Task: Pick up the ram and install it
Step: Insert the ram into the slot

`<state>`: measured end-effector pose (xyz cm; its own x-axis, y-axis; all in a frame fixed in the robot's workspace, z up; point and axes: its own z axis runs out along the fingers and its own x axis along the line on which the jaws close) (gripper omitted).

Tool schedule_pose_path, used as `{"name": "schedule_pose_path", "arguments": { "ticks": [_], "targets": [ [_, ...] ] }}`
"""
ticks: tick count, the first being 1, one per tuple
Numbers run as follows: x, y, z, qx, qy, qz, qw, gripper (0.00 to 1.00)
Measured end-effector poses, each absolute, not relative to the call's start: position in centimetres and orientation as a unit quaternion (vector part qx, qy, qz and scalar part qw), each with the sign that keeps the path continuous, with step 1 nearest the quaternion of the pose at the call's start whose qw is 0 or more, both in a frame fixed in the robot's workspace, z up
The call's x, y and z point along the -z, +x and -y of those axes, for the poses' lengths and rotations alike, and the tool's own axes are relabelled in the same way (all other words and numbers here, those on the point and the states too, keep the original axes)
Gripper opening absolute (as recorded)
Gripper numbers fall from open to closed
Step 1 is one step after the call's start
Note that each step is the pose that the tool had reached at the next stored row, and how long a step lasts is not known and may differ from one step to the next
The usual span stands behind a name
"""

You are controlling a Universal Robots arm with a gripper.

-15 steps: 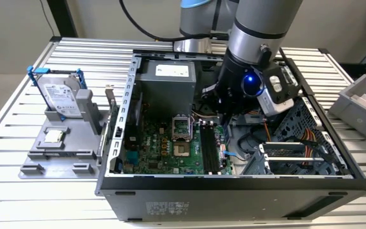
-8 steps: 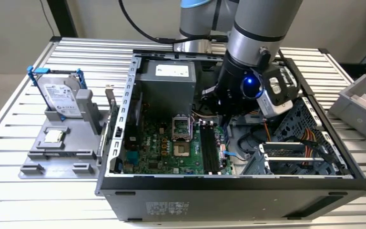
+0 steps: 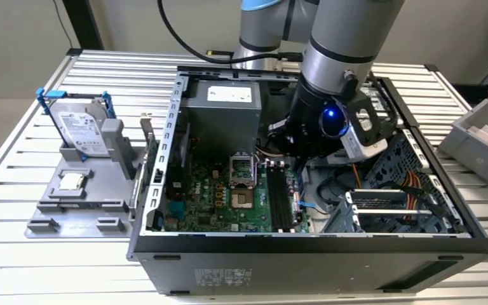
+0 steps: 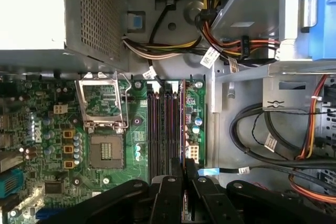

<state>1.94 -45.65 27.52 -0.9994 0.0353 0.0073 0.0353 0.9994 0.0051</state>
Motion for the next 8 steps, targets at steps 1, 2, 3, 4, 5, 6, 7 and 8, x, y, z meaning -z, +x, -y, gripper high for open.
{"name": "schedule_pose_path", "arguments": {
  "ticks": [1, 2, 3, 4, 5, 6, 7, 8],
  "targets": [
    [-27.4, 1.95, 45.65, 0.003, -0.018, 1.0, 0.004, 0.0],
    [-27.27, 1.94, 45.66, 0.003, -0.018, 1.0, 0.004, 0.0],
    [-27.1, 1.95, 45.65, 0.003, -0.018, 1.0, 0.004, 0.0],
    [-26.98, 1.95, 45.65, 0.002, -0.018, 1.0, 0.004, 0.0],
    [-26.89, 1.95, 45.65, 0.002, -0.018, 1.0, 0.004, 0.0],
    [-26.85, 1.95, 45.65, 0.002, -0.018, 1.0, 0.004, 0.0],
    [-26.85, 1.95, 45.66, 0.002, -0.018, 1.0, 0.004, 0.0],
    [-26.85, 1.95, 45.66, 0.002, -0.018, 1.0, 0.004, 0.0]
  ]
}}
